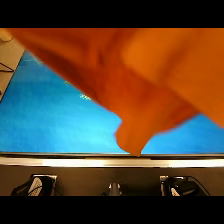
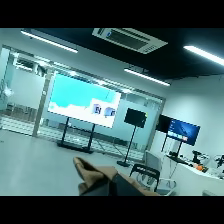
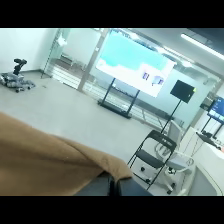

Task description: Fold the shirts.

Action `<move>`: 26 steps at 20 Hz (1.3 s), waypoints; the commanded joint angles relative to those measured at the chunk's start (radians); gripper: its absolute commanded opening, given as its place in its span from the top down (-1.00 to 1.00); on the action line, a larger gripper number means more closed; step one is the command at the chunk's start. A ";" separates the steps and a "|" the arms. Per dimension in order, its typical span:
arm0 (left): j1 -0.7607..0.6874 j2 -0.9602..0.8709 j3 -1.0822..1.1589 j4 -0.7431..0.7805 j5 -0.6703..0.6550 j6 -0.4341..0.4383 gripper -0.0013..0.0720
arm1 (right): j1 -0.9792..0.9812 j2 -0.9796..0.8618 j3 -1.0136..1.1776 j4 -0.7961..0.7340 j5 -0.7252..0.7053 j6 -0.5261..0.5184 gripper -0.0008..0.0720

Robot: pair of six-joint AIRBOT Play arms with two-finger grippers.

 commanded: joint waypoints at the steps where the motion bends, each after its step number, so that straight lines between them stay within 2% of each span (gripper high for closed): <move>1: 0.018 0.016 0.042 0.064 -0.025 -0.072 0.89 | 0.000 0.014 0.022 -0.029 0.040 0.018 0.94; 4: 0.018 0.036 0.042 0.065 -0.001 -0.056 0.89 | 0.000 0.013 0.022 -0.029 0.036 0.014 0.94; 7: 0.018 0.035 0.038 0.068 -0.030 -0.056 0.89 | 0.000 0.004 0.021 -0.030 0.058 0.014 0.94; 9: 0.018 0.033 -0.005 0.068 -0.116 -0.056 0.89 | 0.000 -0.028 0.021 -0.030 0.167 0.015 0.94; 11: 0.018 0.036 -0.092 0.068 -0.246 -0.002 0.89 | 0.000 -0.103 0.019 -0.030 0.371 0.010 0.94; 13: 0.018 0.039 -0.221 0.068 -0.348 0.064 0.89 | 0.000 -0.225 0.019 -0.044 0.553 -0.039 0.94; 15: 0.006 0.039 -0.403 0.068 -0.392 0.071 0.89 | 0.000 -0.355 0.019 -0.043 0.586 -0.028 0.94; 17: -0.023 0.035 -0.602 0.068 -0.348 0.072 0.89 | 0.000 -0.504 0.019 -0.035 0.475 -0.022 0.94; 20: -0.082 0.012 -0.867 0.068 -0.119 0.072 0.90 | 0.000 -0.720 0.019 -0.022 0.225 0.056 0.93; 23: -0.147 -0.086 -0.932 0.068 0.098 0.137 0.90 | 0.000 -0.886 0.019 0.021 0.010 0.110 0.94; 26: -0.193 -0.240 -0.903 0.067 0.258 0.143 0.90 | 0.000 -0.986 0.019 0.024 -0.165 0.124 0.93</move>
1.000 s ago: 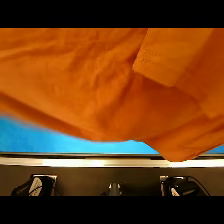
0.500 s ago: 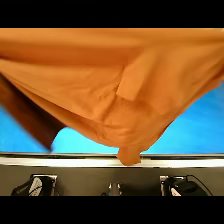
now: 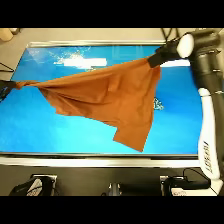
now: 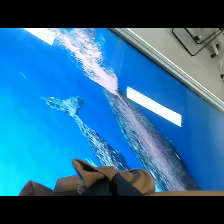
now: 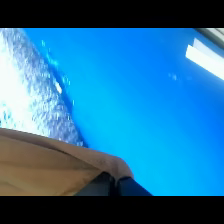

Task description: Fold the shirts.

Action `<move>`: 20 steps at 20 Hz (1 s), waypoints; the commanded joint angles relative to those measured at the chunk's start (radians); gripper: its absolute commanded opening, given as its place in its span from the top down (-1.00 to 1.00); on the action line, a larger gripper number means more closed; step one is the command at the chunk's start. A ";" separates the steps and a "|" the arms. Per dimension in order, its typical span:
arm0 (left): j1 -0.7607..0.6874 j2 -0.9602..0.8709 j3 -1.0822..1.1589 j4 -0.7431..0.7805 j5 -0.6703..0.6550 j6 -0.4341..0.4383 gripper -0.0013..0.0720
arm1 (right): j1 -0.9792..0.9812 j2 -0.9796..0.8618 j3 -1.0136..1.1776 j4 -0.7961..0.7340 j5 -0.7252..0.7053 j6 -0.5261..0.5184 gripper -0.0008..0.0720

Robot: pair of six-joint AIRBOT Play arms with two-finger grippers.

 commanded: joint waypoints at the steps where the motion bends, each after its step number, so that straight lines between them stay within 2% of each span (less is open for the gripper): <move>1: -0.066 -0.173 -0.004 -0.002 0.238 0.026 0.90 | 0.000 -0.142 0.001 0.017 -0.270 0.033 0.93; 3: -0.108 -0.288 0.050 -0.002 0.297 0.045 0.89 | 0.000 -0.179 0.001 0.014 -0.373 0.033 0.93; 5: -0.151 -0.399 0.097 -0.002 0.347 0.056 0.89 | 0.000 -0.214 0.001 0.016 -0.409 0.033 0.93; 7: -0.189 -0.495 0.111 -0.006 0.360 0.055 0.89 | 0.000 -0.253 0.001 0.027 -0.339 0.033 0.93; 9: -0.222 -0.557 0.111 -0.006 0.281 0.048 0.89 | 0.000 -0.283 0.001 0.069 -0.213 0.033 0.91; 10: -0.234 -0.574 0.111 -0.006 0.235 0.048 0.89 | 0.000 -0.288 0.001 0.074 -0.167 0.034 0.54; 11: -0.241 -0.581 0.111 -0.005 0.200 0.049 0.85 | -0.001 -0.285 0.001 0.069 -0.134 0.033 -0.27; 12: -0.238 -0.578 0.113 -0.005 0.179 0.049 0.46 | -0.002 -0.276 0.002 0.060 -0.106 0.030 -0.53; 13: -0.221 -0.571 0.126 -0.004 0.147 0.052 -0.44 | -0.002 -0.257 0.003 0.024 -0.067 0.028 -0.55; 14: -0.193 -0.567 0.151 -0.004 0.099 0.051 -0.93 | -0.013 -0.236 0.003 -0.011 -0.025 0.027 -0.59; 15: -0.154 -0.564 0.185 -0.004 0.032 0.051 -0.90 | -0.041 -0.217 0.003 -0.010 0.015 0.005 -0.62; 16: -0.114 -0.565 0.213 -0.004 -0.037 0.050 -0.80 | -0.080 -0.207 0.003 -0.008 0.055 -0.006 -0.78; 17: -0.074 -0.565 0.230 -0.004 -0.107 0.051 -0.47 | -0.131 -0.204 0.003 0.004 0.112 -0.017 -0.82; 18: -0.043 -0.565 0.231 0.003 -0.165 0.051 -0.35 | -0.189 -0.205 0.003 0.042 0.186 -0.040 -0.82; 20: -0.010 -0.574 0.212 0.093 -0.262 0.029 -0.35 | -0.296 -0.217 0.002 0.185 0.344 -0.101 -0.71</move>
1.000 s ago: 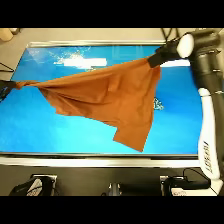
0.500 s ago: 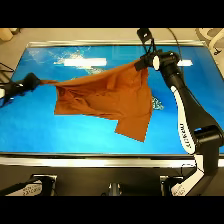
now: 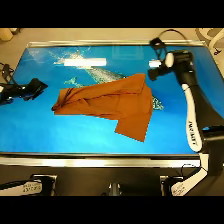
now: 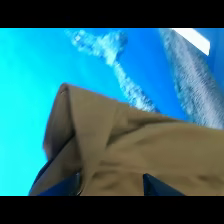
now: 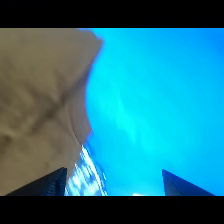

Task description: Fold the shirts.

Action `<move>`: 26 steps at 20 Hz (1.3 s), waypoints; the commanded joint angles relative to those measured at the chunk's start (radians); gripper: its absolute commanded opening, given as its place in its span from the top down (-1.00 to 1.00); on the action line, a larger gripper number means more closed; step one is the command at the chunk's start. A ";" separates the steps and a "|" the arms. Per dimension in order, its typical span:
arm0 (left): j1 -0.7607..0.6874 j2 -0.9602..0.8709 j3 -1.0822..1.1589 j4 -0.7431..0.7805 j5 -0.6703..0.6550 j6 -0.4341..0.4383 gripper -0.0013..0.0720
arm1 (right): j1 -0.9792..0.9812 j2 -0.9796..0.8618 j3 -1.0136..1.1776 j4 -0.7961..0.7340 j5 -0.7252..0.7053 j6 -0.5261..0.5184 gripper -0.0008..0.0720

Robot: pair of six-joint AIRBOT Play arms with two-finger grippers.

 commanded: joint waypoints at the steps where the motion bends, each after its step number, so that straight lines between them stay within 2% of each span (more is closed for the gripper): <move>1: 0.060 -0.011 -0.013 0.126 -0.203 -0.054 -0.36 | -0.165 -0.010 -0.002 0.205 0.285 -0.110 -0.69; 2: 0.054 -0.013 -0.045 0.143 -0.208 -0.060 -0.41 | -0.203 -0.019 -0.002 0.273 0.337 -0.143 -0.68; 3: 0.044 -0.015 -0.078 0.127 -0.206 -0.060 -0.63 | -0.227 -0.027 -0.002 0.312 0.371 -0.161 -0.68; 4: 0.027 -0.021 -0.112 0.103 -0.202 -0.060 -0.65 | -0.243 -0.034 -0.002 0.321 0.391 -0.166 -0.68; 9: -0.112 -0.095 -0.192 0.073 -0.094 -0.082 -0.65 | -0.229 -0.044 -0.002 0.309 0.385 -0.181 -0.70; 12: -0.159 -0.138 -0.192 -0.037 -0.014 -0.082 -0.65 | -0.228 -0.052 -0.002 0.312 0.388 -0.200 -0.72; 14: -0.181 -0.167 -0.191 -0.070 0.029 -0.093 -0.65 | -0.228 -0.061 -0.002 0.312 0.387 -0.199 -0.82; 19: -0.187 -0.206 -0.191 -0.079 0.068 -0.098 -0.63 | -0.228 -0.085 -0.011 0.313 0.431 -0.213 -0.82; 20: -0.187 -0.206 -0.190 -0.080 0.078 -0.098 -0.42 | -0.228 -0.085 -0.029 0.314 0.433 -0.214 -0.82; 21: -0.187 -0.206 -0.190 -0.080 0.085 -0.104 0.07 | -0.228 -0.085 -0.056 0.321 0.432 -0.214 -0.82; 23: -0.187 -0.206 -0.189 -0.080 0.098 -0.116 0.59 | -0.228 -0.085 -0.127 0.354 0.427 -0.218 -0.82; 25: -0.187 -0.200 -0.186 -0.080 0.098 -0.102 0.89 | -0.228 -0.085 -0.206 0.424 0.410 -0.238 -0.82; 26: -0.187 -0.191 -0.186 -0.080 0.099 -0.080 0.89 | -0.228 -0.085 -0.239 0.457 0.397 -0.251 -0.82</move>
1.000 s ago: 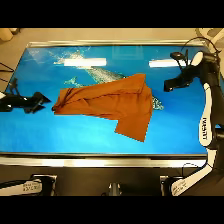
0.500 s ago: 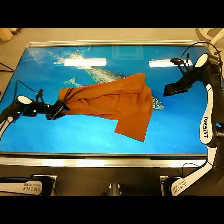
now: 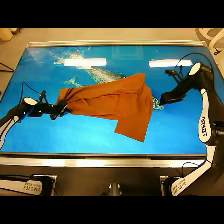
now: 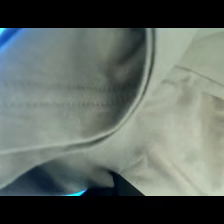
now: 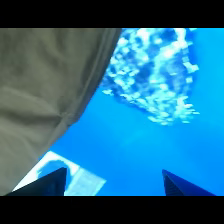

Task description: Fold the shirts.

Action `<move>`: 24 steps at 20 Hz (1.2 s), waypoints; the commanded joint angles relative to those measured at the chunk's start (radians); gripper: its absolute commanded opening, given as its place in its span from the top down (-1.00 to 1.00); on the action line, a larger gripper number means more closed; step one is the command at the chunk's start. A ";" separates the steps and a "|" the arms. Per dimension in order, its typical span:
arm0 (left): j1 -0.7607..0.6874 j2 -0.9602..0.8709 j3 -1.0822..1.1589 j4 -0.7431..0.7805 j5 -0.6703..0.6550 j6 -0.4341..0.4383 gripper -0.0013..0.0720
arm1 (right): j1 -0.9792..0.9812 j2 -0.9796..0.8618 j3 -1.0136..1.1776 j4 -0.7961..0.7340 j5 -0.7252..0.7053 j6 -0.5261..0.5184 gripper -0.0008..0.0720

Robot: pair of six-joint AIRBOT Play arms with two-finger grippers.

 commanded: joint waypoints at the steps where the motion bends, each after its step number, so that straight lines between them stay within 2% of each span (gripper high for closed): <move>1: -0.001 0.020 0.003 -0.008 0.013 0.043 0.89 | 0.000 -0.001 -0.111 0.101 -0.035 -0.030 -0.82; 6: -0.018 0.041 0.002 -0.006 0.009 0.069 0.89 | 0.005 -0.001 -0.191 0.202 -0.115 -0.029 -0.69; 9: -0.039 0.050 0.002 -0.009 0.009 0.069 0.89 | 0.059 -0.001 -0.219 0.166 -0.176 -0.029 -0.68; 10: -0.048 0.060 0.002 -0.008 0.011 0.069 0.89 | 0.081 -0.002 -0.219 0.155 -0.200 -0.029 -0.53; 12: -0.063 0.091 0.003 -0.008 0.019 0.073 0.89 | 0.123 -0.002 -0.219 0.140 -0.243 0.001 0.38; 13: -0.065 0.115 0.003 -0.008 0.020 0.086 0.89 | 0.138 0.001 -0.218 0.143 -0.248 0.004 0.92; 16: -0.065 0.235 0.037 0.046 0.016 0.092 0.90 | 0.154 0.081 -0.205 0.136 -0.245 -0.078 0.95; 19: -0.064 0.460 0.171 0.110 0.024 0.092 0.90 | 0.154 0.321 -0.132 0.060 -0.341 -0.116 0.94; 21: -0.064 0.624 0.321 0.116 0.071 0.106 0.90 | 0.154 0.545 -0.061 -0.003 -0.517 -0.154 0.94; 23: -0.064 0.773 0.473 0.132 0.181 0.227 0.90 | 0.155 0.790 -0.032 -0.101 -0.771 -0.179 0.94; 24: -0.064 0.833 0.528 0.159 0.252 0.253 0.90 | 0.154 0.899 -0.032 -0.135 -0.905 -0.175 0.94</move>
